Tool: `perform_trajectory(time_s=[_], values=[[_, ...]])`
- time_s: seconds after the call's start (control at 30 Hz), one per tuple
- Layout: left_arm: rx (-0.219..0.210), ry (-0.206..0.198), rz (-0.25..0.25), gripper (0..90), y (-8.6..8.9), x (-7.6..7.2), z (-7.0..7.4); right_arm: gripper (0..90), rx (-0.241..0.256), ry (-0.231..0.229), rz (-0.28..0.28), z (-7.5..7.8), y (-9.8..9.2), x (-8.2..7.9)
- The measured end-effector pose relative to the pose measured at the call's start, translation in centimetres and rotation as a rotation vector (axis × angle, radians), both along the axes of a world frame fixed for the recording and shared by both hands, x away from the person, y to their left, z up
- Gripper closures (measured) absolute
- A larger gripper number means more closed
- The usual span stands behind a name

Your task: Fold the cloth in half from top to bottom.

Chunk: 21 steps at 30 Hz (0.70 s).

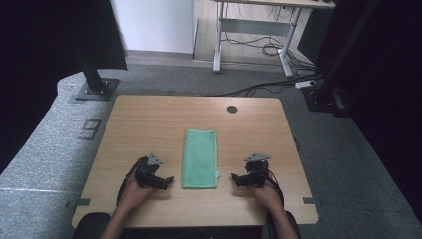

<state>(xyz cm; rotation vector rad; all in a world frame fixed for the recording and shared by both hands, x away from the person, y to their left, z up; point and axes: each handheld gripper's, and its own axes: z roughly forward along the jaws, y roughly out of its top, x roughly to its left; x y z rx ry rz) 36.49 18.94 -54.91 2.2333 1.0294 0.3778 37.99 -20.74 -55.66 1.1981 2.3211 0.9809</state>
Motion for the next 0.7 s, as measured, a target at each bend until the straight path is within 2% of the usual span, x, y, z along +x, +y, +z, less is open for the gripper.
perform_trajectory(time_s=[0.37, 0.53, 0.7], values=[[0.001, 0.004, 0.009, 0.0, -0.3, 0.3, 0.1, 0.0, -0.001, 0.000, -0.005, 0.0, 0.1, 0.0], [-0.015, -0.008, -0.007, 0.0, -1.2, 0.4, 0.8, 0.0, -0.001, 0.000, -0.005, 0.0, 0.0, 0.0], [-0.007, -0.024, -0.008, 0.0, -2.1, 1.0, 1.4, 0.0, 0.000, 0.001, -0.006, 0.0, 0.1, 0.0]])
